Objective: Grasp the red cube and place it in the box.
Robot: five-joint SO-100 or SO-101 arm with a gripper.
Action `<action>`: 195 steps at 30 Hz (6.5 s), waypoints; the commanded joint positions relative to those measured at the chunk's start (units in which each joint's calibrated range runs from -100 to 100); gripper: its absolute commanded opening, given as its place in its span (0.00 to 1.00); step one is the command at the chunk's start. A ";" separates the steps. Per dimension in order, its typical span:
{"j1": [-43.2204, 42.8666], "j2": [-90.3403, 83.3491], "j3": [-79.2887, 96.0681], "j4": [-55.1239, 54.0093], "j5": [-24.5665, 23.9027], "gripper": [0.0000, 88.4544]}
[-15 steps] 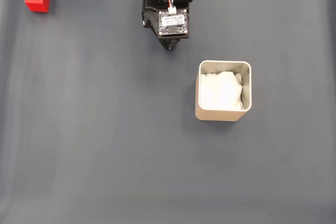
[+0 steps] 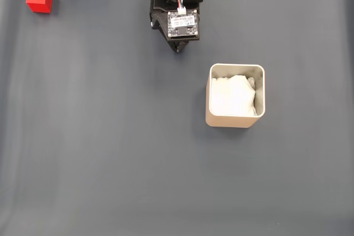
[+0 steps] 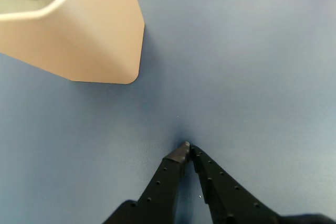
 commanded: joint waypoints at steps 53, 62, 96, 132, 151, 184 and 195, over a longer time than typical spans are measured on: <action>11.97 39.80 -48.22 -19.95 -0.20 0.00; 22.69 50.88 -61.62 -14.86 1.22 0.00; 57.55 79.27 -88.06 -3.70 2.39 0.00; 74.59 90.78 -86.14 -6.90 1.61 0.03; 76.44 85.32 -77.48 -8.05 -0.78 0.44; 75.30 88.78 -73.47 -21.92 -3.86 0.57; 74.95 91.03 -74.29 -24.05 -4.00 0.58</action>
